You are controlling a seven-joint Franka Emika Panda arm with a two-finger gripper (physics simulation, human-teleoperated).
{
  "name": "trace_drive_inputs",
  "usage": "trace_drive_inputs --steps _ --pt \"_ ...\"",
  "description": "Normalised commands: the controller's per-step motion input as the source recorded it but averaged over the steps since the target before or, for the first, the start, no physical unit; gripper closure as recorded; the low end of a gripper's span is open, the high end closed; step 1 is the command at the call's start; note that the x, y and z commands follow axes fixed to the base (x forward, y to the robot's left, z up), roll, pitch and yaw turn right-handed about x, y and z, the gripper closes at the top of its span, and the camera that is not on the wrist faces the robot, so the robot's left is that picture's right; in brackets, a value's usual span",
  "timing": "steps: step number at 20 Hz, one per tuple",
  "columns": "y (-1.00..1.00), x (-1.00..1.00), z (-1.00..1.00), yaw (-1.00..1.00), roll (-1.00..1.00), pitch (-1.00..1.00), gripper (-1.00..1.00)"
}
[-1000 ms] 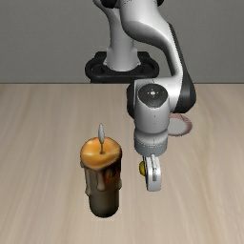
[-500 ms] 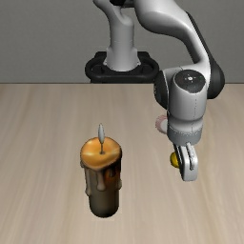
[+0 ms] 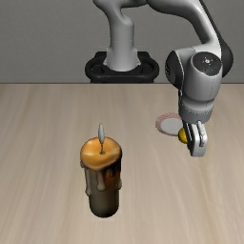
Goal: Pick up the lemon and place it in the plate with the candle lit
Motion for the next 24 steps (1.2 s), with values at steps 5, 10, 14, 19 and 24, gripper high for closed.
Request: trace_drive_inputs --steps 5,10,14,19,24 --pt "0.0 -1.0 0.0 0.0 0.0 0.0 1.0" --pt "0.0 -1.0 0.0 0.0 0.0 0.0 1.0" --pt "0.0 -0.5 0.0 0.0 0.0 0.0 -1.0" --pt "0.0 0.0 0.0 0.0 0.0 0.0 -1.0" --pt "0.0 0.0 0.0 0.0 0.0 0.0 -1.0"
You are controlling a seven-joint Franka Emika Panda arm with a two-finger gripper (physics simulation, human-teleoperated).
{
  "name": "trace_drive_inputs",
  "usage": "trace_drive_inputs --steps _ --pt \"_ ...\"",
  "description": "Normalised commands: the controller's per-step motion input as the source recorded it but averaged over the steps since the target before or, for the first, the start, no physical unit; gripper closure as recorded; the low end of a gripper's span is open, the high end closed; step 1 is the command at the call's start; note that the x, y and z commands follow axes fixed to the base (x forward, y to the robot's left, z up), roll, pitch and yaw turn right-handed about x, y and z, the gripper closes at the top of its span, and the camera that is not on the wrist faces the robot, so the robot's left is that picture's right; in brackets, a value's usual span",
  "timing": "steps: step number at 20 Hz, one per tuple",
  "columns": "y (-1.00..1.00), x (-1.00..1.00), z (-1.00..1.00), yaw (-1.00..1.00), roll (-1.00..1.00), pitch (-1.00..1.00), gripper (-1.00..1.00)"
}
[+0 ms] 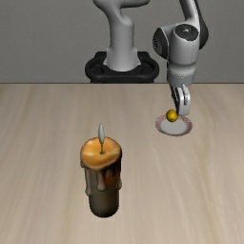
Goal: Pick up the lemon and place it in the plate with the candle lit
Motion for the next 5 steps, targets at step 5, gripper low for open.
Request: trace_drive_inputs --steps 5 --pt "0.0 0.0 0.0 0.0 0.0 0.0 -1.0"
